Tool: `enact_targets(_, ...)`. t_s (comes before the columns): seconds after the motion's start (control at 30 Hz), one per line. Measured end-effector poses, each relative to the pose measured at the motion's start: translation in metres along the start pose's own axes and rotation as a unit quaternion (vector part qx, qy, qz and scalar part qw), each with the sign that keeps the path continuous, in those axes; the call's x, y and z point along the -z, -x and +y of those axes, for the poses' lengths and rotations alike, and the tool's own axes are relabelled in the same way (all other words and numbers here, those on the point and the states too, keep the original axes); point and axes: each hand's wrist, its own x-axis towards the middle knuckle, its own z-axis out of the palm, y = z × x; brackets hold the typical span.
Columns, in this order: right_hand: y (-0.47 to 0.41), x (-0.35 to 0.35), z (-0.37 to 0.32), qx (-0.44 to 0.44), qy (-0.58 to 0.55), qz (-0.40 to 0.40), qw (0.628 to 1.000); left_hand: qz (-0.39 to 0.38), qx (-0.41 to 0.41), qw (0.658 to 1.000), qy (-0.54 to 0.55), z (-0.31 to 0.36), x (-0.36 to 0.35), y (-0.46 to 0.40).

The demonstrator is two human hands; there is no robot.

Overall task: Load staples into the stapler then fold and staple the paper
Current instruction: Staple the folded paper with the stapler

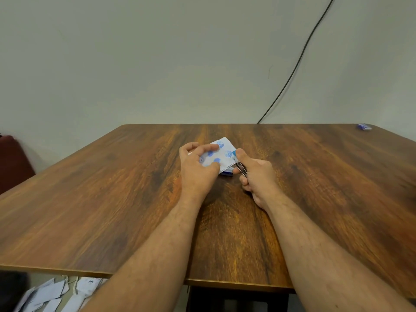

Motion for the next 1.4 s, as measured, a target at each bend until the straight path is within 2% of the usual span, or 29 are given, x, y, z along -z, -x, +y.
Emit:
enact_targets(0.07,0.001,0.0,0.0,0.002,-0.001,-0.005,1.0,0.007,-0.023,0.999,-0.048,-0.002,-0.001,0.001)
enact_targets(0.2,0.004,0.0,0.0,0.016,0.009,-0.01,1.0,-0.028,-0.026,0.984,-0.173,0.002,-0.002,0.005)
enact_targets(0.33,0.005,-0.001,0.0,0.007,0.02,-0.02,1.0,-0.033,-0.034,0.98,-0.192,0.002,-0.004,0.008)
enact_targets(0.5,0.004,-0.001,0.004,0.025,0.052,-0.03,0.998,-0.046,0.014,0.981,-0.19,0.001,-0.001,0.008)
enact_targets(0.57,0.002,-0.001,0.006,0.031,0.069,-0.027,0.997,-0.023,0.013,0.973,-0.231,0.003,0.0,0.008)
enact_targets(0.67,0.001,0.0,0.007,0.037,0.07,-0.027,0.997,0.01,0.054,0.959,-0.278,0.005,0.006,0.009)
enact_targets(0.8,0.005,0.002,0.009,0.059,0.082,-0.035,0.994,-0.033,0.086,0.932,-0.35,0.006,0.011,0.008)
enact_targets(0.9,0.005,0.002,0.01,0.051,0.078,-0.038,0.995,-0.054,0.064,0.919,-0.386,0.007,0.013,0.006)
enact_targets(1.07,0.002,0.001,0.015,0.084,0.148,-0.018,0.985,-0.064,0.037,0.926,-0.371,0.017,0.009,0.012)
enact_targets(1.27,0.016,-0.001,0.007,0.167,0.307,0.059,0.935,-0.106,0.014,0.901,-0.421,0.025,0.008,0.02)
enact_targets(1.4,0.029,0.005,0.0,0.177,0.494,0.018,0.851,-0.147,0.02,0.887,-0.438,0.03,0.011,0.02)
